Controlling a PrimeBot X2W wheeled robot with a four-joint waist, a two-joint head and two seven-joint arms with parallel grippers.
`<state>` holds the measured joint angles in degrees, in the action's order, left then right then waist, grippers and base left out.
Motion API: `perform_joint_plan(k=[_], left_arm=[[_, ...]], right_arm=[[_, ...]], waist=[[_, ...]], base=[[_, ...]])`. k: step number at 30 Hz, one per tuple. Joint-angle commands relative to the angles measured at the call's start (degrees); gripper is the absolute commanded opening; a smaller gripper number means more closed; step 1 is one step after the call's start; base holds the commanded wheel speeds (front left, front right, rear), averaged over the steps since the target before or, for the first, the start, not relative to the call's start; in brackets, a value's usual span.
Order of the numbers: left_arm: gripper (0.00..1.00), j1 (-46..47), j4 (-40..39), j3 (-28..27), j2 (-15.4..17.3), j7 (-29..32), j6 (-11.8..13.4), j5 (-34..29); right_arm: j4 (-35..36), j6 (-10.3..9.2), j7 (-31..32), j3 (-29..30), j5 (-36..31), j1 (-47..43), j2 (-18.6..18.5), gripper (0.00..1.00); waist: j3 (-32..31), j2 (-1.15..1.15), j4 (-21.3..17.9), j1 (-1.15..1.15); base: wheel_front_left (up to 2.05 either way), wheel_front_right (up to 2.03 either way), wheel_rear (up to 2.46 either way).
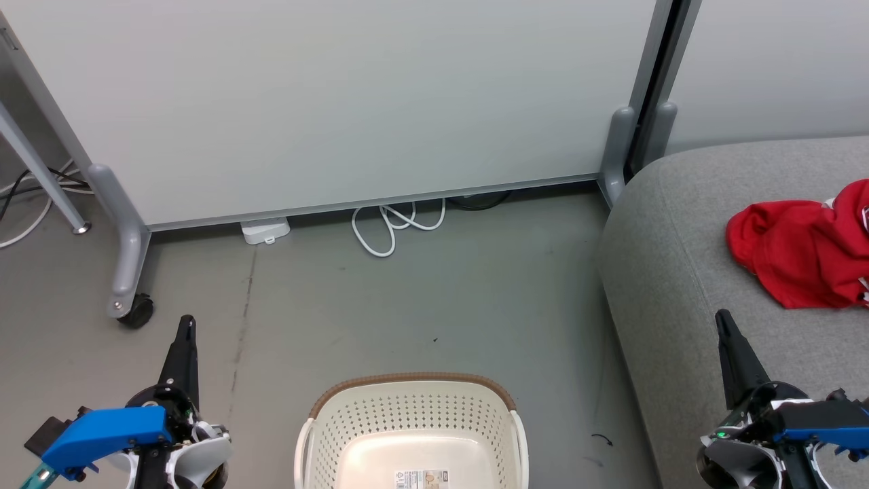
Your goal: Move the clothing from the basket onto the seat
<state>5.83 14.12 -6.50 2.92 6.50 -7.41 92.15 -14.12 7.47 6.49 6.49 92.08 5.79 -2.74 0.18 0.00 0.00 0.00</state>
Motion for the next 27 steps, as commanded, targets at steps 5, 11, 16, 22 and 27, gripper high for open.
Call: perform_joint_plan(k=[5, 11, 16, 22, 27], left_arm=[[0.0, 0.7, -0.2, -0.2, -0.1, 0.3, -0.1, 0.3], [0.0, 0.7, -0.2, -0.2, -0.1, 0.3, -0.1, 0.3], [0.0, 0.7, -0.2, -0.2, -0.1, 0.2, -0.1, 0.3], [0.0, 0.7, -0.2, -0.2, -0.1, 0.2, -0.1, 0.3], [0.0, 0.7, -0.2, -0.2, -0.1, 0.2, -0.1, 0.3]], right_arm=[[0.2, 0.04, 0.2, 0.1, 0.4, 0.8, -0.3, 0.0], [0.2, 0.04, 0.2, 0.1, 0.4, 0.7, -0.3, 0.0], [0.2, 0.04, 0.2, 0.1, 0.4, 0.7, -0.3, 0.0], [0.2, 0.04, 0.2, 0.1, 0.4, 0.7, -0.3, 0.0], [0.2, 0.04, 0.2, 0.1, 0.4, 0.7, -0.3, 0.0]], waist=[[0.0, 0.0, 0.0, 0.0], [0.0, 0.0, 0.0, 0.0], [0.0, 0.0, 0.0, 0.0], [0.0, 0.0, 0.0, 0.0], [0.0, 0.0, 0.0, 0.0]], base=[[0.0, 0.0, 0.0], [0.0, 0.0, 0.0], [0.0, 0.0, 0.0], [0.0, 0.0, 0.0], [0.0, 0.0, 0.0]])
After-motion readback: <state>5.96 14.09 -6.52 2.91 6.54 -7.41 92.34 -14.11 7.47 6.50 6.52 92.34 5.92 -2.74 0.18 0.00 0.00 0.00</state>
